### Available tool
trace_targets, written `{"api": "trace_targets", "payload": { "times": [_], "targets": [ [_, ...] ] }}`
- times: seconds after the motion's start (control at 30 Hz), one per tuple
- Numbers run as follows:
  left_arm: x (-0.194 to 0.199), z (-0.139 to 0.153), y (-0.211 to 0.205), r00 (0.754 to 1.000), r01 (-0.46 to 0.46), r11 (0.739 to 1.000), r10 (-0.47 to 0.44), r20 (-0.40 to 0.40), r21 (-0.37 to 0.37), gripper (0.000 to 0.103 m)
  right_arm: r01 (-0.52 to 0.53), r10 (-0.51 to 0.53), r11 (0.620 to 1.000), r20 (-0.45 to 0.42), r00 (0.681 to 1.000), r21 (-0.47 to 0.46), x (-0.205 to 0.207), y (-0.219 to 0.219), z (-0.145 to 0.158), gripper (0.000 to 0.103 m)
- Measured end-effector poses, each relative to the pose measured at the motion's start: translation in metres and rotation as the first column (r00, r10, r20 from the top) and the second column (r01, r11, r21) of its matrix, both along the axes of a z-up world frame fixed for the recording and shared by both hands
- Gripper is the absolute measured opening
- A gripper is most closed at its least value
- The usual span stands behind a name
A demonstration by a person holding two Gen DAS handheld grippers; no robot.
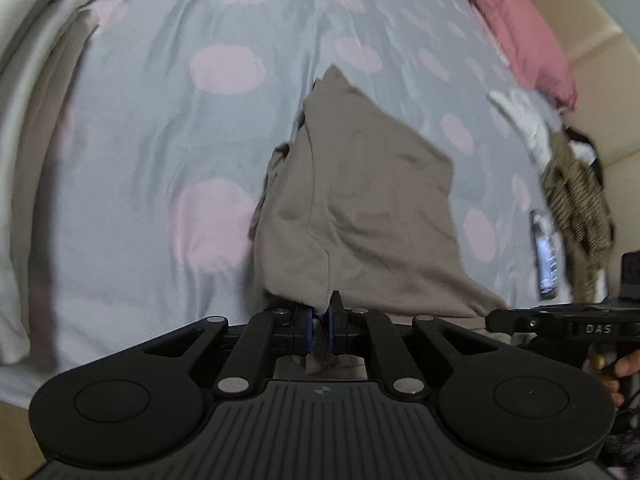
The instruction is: Fold clothes
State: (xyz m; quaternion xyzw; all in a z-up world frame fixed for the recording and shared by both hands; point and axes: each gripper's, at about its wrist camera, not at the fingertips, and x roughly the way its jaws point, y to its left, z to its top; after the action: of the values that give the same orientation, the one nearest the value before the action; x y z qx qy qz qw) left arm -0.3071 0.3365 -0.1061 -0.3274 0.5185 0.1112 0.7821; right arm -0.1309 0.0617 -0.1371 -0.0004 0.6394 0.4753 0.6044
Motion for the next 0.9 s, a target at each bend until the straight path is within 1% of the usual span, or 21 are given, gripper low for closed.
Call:
{"api": "trace_targets", "payload": {
  "times": [0.13,0.23,0.3,0.33,0.4,0.5,0.6,0.7,0.77,0.87,0.9],
  "targets": [
    [0.001,-0.013,-0.002,1.000,0.001,1.000,0.000,-0.027,0.014,0.006,-0.030,0.030,0.999,0.005,1.000,-0.035,-0.008,0.000,-0.019,0.007],
    [0.000,-0.022,-0.004,0.999,0.006,0.999,-0.004,-0.046,0.032,0.009,-0.034,0.035,0.998,0.005,0.999,-0.048,-0.009,0.001,-0.025,0.007],
    [0.001,-0.028,-0.006,0.998,0.017,0.999,-0.014,-0.064,0.045,0.011,-0.040,0.040,0.998,0.017,0.999,-0.049,-0.010,0.001,-0.025,0.007],
    [0.001,-0.030,-0.007,0.997,0.019,0.998,-0.015,-0.072,0.053,0.014,-0.040,0.040,0.998,0.016,0.999,-0.048,-0.010,0.001,-0.026,0.007],
    [0.002,-0.035,-0.009,0.996,0.020,0.998,-0.014,-0.085,0.065,0.014,-0.039,0.040,0.998,0.014,0.999,-0.048,-0.010,0.001,-0.027,0.007],
    [0.002,-0.035,-0.009,0.996,0.013,0.997,-0.006,-0.093,0.071,0.015,-0.034,0.035,0.998,0.012,0.999,-0.047,-0.009,0.000,-0.028,0.007],
    [0.002,-0.032,-0.013,0.994,0.010,0.995,0.001,-0.110,0.097,0.018,-0.026,0.026,0.999,0.006,1.000,-0.042,-0.008,-0.002,-0.029,0.007],
    [0.002,-0.028,-0.018,0.991,-0.003,0.992,0.019,-0.129,0.124,0.023,-0.021,0.021,0.999,0.001,1.000,-0.039,-0.008,-0.004,-0.029,0.007],
    [0.001,-0.027,-0.018,0.990,-0.020,0.992,0.037,-0.137,0.122,0.025,-0.019,0.019,0.999,-0.002,1.000,-0.038,-0.007,-0.005,-0.029,0.007],
    [0.001,-0.028,-0.017,0.986,-0.042,0.994,0.058,-0.156,0.103,0.034,-0.017,0.017,0.999,-0.004,1.000,-0.040,-0.007,-0.005,-0.030,0.007],
    [0.000,-0.029,-0.016,0.985,-0.050,0.994,0.065,-0.160,0.096,0.040,-0.017,0.017,0.999,-0.003,1.000,-0.041,-0.007,-0.005,-0.030,0.007]
  ]
}}
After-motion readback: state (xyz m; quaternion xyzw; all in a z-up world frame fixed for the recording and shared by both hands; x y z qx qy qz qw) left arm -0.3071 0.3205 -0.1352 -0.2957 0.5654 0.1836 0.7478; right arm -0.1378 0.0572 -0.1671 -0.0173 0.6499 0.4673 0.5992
